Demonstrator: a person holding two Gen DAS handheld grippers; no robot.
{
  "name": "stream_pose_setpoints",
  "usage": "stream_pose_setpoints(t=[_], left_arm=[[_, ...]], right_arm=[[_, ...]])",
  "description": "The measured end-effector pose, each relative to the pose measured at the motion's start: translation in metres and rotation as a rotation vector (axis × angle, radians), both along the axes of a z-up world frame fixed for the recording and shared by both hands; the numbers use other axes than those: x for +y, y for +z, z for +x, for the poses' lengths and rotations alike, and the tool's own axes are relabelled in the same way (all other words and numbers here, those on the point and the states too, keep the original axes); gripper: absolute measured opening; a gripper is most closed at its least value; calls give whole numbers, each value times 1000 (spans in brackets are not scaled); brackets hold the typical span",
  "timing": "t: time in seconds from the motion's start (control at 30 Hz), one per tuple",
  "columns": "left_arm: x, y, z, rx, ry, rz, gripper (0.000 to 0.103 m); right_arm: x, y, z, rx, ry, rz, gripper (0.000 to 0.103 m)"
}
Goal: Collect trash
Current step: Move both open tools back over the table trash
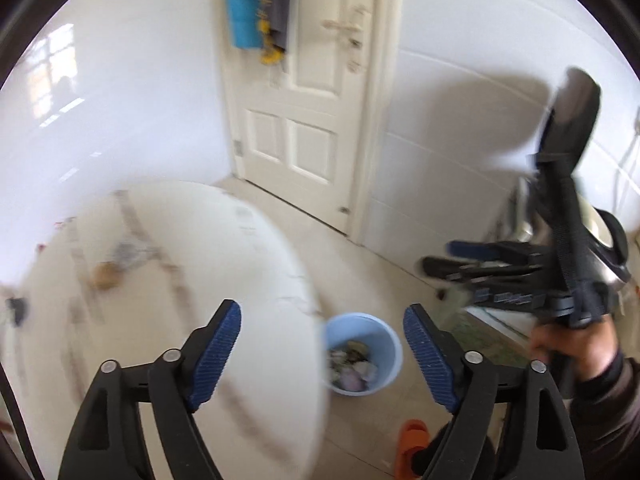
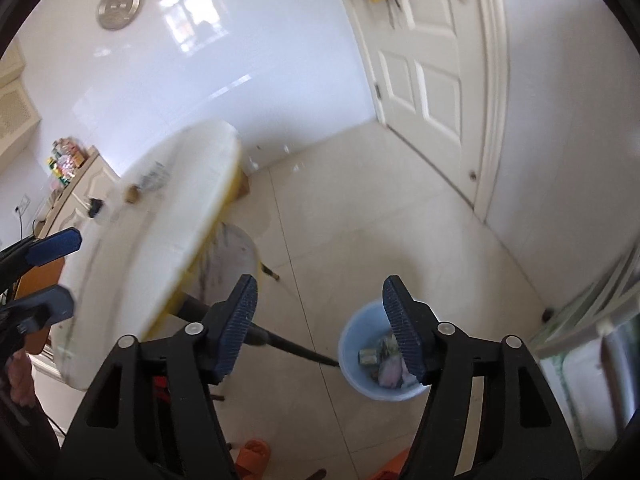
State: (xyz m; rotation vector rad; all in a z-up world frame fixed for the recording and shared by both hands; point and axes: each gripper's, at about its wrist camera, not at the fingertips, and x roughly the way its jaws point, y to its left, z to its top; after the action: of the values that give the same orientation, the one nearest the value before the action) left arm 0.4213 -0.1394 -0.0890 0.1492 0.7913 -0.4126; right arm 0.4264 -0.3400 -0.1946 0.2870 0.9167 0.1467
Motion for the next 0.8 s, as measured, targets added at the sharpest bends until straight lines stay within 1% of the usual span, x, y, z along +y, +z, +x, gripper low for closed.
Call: stream_pose_setpoints(t=[0.03,0.07,0.1,0.17,0.2,0.27,0.33,0.4,0.5,0.57,0.6,0.67,0.73,0.8], left_arm=[[17,5,-3,-13,25,4,82],[30,7,-6,-17,29,5,85],[47,10,-7,-30,63,16,88],[73,14,-12,-47,121,39,88],[91,14,-11,-50,153,45,89],[119,8,-5,-23,198,47,89],[141,0,10,9,251,52,89],[158,-7,24,32,282,54,89],[167,-13,57,80,279,22,89],[171,-20,82,92,283,41,89],[168,-24,92,96,270,62,89],[165,-31,118,104,257,80,89],[161,-42,138,139,240,67,89],[169,-53,158,148,248,52,89]], right_arm=[[9,11,-1,-19,12,-4,65],[20,24,-1,-42,26,-9,66],[33,38,-2,-69,44,-21,68],[57,56,0,-99,75,-45,76],[70,65,2,-117,95,-56,77],[95,76,9,-133,135,-67,77],[120,81,20,-136,172,-81,77],[143,84,35,-127,210,-110,77],[172,80,60,-105,265,-141,78],[190,74,80,-88,292,-158,78],[195,70,87,-80,302,-160,78],[206,61,108,-55,322,-165,78],[210,52,122,-37,333,-171,78],[213,40,135,-18,339,-167,78]])
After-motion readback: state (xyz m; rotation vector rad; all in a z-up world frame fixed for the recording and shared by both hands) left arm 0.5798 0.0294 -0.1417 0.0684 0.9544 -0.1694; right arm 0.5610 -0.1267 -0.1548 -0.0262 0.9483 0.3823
